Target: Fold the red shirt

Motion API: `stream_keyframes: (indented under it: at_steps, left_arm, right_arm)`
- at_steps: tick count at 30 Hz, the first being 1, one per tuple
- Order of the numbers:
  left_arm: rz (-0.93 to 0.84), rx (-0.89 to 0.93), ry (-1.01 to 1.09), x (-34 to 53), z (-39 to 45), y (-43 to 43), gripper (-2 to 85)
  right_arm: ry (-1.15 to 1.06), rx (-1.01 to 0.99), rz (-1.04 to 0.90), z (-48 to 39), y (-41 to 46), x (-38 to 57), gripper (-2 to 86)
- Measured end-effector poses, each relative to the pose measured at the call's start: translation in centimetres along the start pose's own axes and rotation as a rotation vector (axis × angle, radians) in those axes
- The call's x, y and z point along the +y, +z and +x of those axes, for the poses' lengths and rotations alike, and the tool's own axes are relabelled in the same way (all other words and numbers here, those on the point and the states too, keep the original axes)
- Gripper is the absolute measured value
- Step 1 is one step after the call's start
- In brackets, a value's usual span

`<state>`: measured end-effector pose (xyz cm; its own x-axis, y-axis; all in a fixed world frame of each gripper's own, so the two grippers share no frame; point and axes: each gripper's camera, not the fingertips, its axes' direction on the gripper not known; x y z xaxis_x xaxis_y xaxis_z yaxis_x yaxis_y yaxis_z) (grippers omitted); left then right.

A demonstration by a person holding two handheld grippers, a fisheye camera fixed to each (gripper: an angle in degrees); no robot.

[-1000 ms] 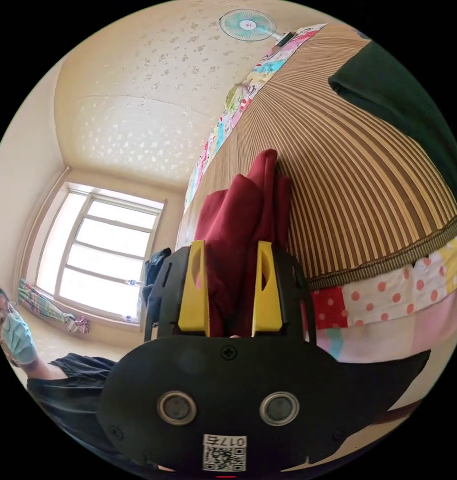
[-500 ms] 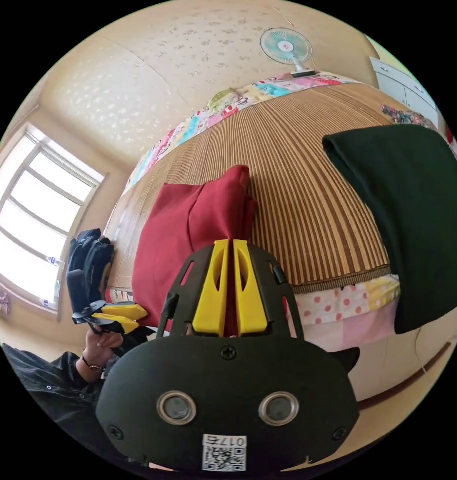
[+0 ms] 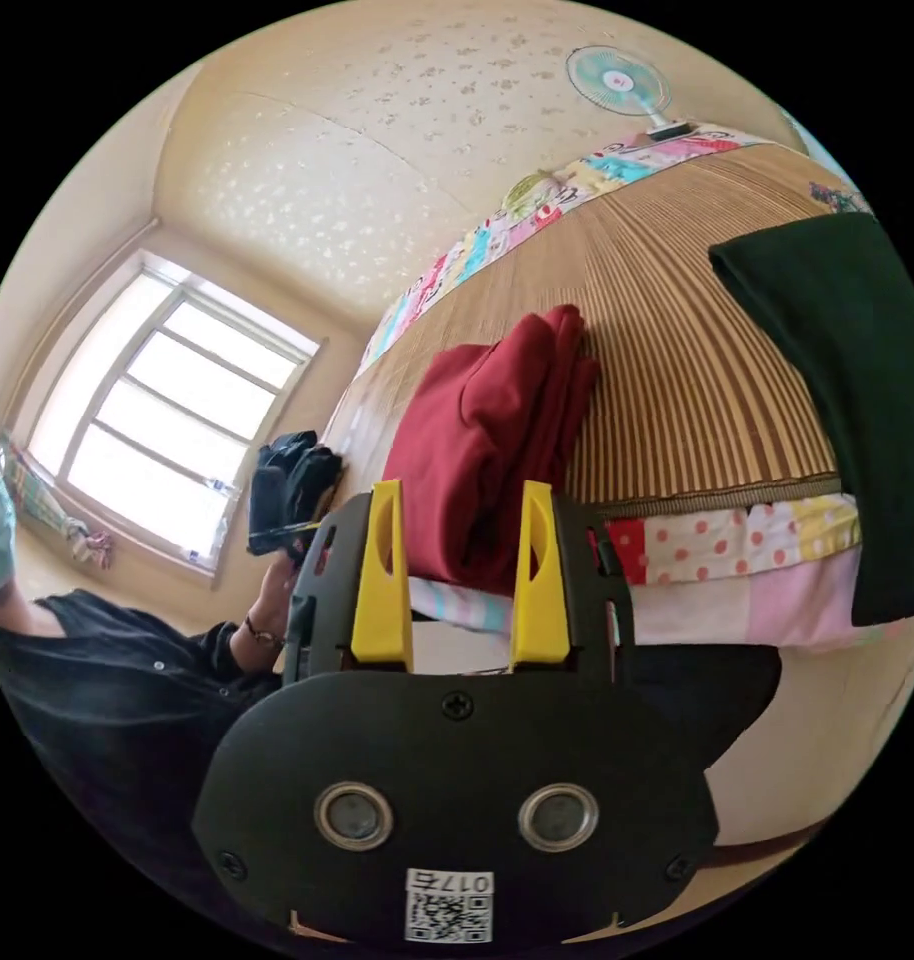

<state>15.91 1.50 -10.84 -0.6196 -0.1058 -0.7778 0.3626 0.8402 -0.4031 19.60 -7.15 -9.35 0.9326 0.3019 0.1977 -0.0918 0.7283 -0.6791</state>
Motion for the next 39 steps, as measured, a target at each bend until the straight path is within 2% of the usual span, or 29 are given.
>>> stream_keyframes:
  at_steps: [2, 4, 9, 13, 19, 24, 26, 28, 31, 33, 35, 39]
  left_arm:
    - [0.016, -0.017, 0.023, -0.2, 1.3, -0.8, 9.5]
    - [0.056, -0.013, 0.032, -0.3, 1.9, -1.7, 9.9]
    - [0.124, 0.005, 0.070, -0.9, 2.6, -2.4, 10.4]
    - [0.050, -0.044, 0.072, -1.5, 2.6, 0.7, 10.5]
    - [-0.024, -0.132, 0.096, -1.7, 3.1, 3.0, 6.6]
    - [-0.071, -0.189, 0.127, -2.9, 4.4, 3.6, 6.3]
    - [-0.063, -0.215, 0.136, -2.9, 4.5, 3.6, 5.1]
    - [-0.056, -0.239, 0.156, -2.8, 4.8, 3.7, 4.6]
    - [-0.046, -0.239, 0.164, -2.8, 4.9, 3.1, 3.5]
    - [-0.069, -0.227, 0.164, -3.0, 4.7, 2.2, 0.4]
    - [-0.062, -0.191, 0.177, -2.5, 4.6, 0.6, -0.2]
    - [0.108, -0.206, 0.169, 0.0, 3.7, -4.1, 2.4]
  right_arm:
    - [-0.063, -0.076, -0.053, 0.4, 0.3, 2.9, 7.6]
    - [-0.061, -0.050, -0.076, 1.1, 0.8, 4.9, 4.8]
    - [-0.107, -0.256, 0.105, 2.4, -1.0, 8.8, 2.6]
    - [0.001, 0.112, -0.176, 4.5, 5.0, 9.9, 1.7]
    - [-0.065, 0.180, -0.247, 1.7, 7.7, 9.6, 1.6]
    - [-0.121, 0.403, -0.071, -2.0, 6.4, 7.3, 2.5]
    - [-0.215, 0.457, 0.015, -5.8, 7.3, 5.9, 4.0]
    - [-0.289, 0.449, 0.044, -8.5, 9.7, 5.0, 5.4]
    - [-0.395, 0.459, -0.020, -10.9, 16.3, 4.3, 6.3]
    - [-0.460, 0.495, -0.042, -10.1, 20.5, 5.0, 4.8]
    - [-0.418, 0.579, -0.065, -6.6, 24.3, 5.9, 1.8]
    - [-0.438, 0.536, 0.051, -5.4, 23.2, 7.9, 0.8]
